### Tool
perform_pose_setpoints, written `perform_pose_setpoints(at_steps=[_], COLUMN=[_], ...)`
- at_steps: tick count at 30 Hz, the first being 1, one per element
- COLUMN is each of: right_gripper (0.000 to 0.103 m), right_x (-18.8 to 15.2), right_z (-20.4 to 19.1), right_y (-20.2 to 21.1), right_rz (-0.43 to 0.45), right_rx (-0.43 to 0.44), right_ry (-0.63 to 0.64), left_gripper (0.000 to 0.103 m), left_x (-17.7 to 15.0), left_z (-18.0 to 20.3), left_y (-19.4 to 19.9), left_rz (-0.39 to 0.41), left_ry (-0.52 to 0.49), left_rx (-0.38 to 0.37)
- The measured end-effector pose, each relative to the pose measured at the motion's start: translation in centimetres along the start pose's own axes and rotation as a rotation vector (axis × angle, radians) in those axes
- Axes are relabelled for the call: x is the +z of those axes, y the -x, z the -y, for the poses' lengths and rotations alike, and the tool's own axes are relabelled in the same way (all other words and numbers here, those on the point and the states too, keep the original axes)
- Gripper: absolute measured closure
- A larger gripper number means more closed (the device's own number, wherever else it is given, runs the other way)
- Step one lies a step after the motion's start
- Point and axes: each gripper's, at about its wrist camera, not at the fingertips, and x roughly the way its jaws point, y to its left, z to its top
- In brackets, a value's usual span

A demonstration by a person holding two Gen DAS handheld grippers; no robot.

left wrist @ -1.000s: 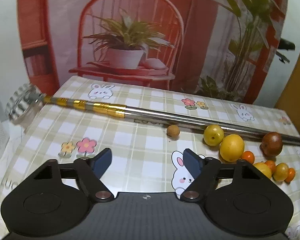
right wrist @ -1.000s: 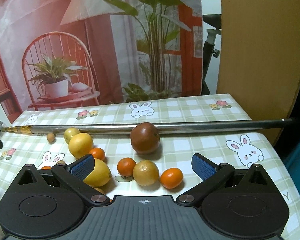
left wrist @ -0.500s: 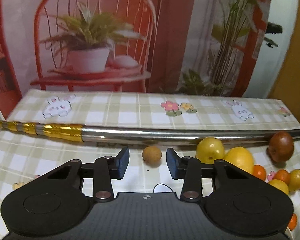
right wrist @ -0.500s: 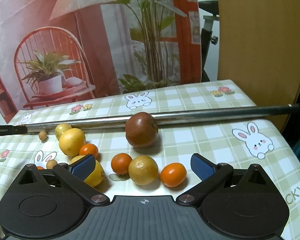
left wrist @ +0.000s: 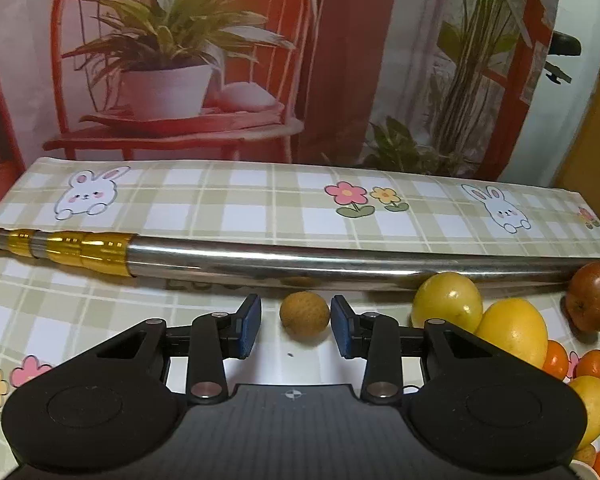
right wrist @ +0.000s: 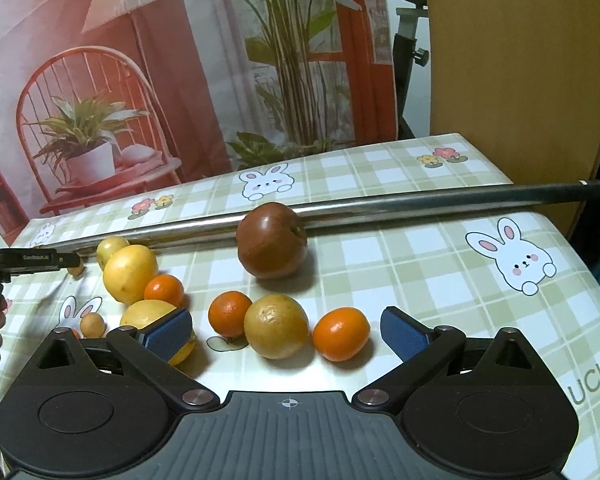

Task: Organize fruits
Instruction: 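Close the left gripper around a small brown round fruit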

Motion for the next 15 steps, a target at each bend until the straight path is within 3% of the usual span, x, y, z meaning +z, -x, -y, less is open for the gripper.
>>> perform_pose_setpoints(at_steps=[2,15], right_gripper=[0.003,0.004], right_x=[0.0,-0.2], right_z=[0.1,0.6], right_y=[-0.1,-0.6], right_rz=[-0.003,-0.017], right_rx=[0.002,-0.001], right_ry=[-0.002,-0.010], left_gripper=[0.074,0.074], left_x=[-0.1,-0.6], left_z=[0.1,0.1], left_y=[-0.2,1.6], left_rz=[-0.006,0.014], left_ry=[0.003,-0.014], left_rx=[-0.009,-0.020])
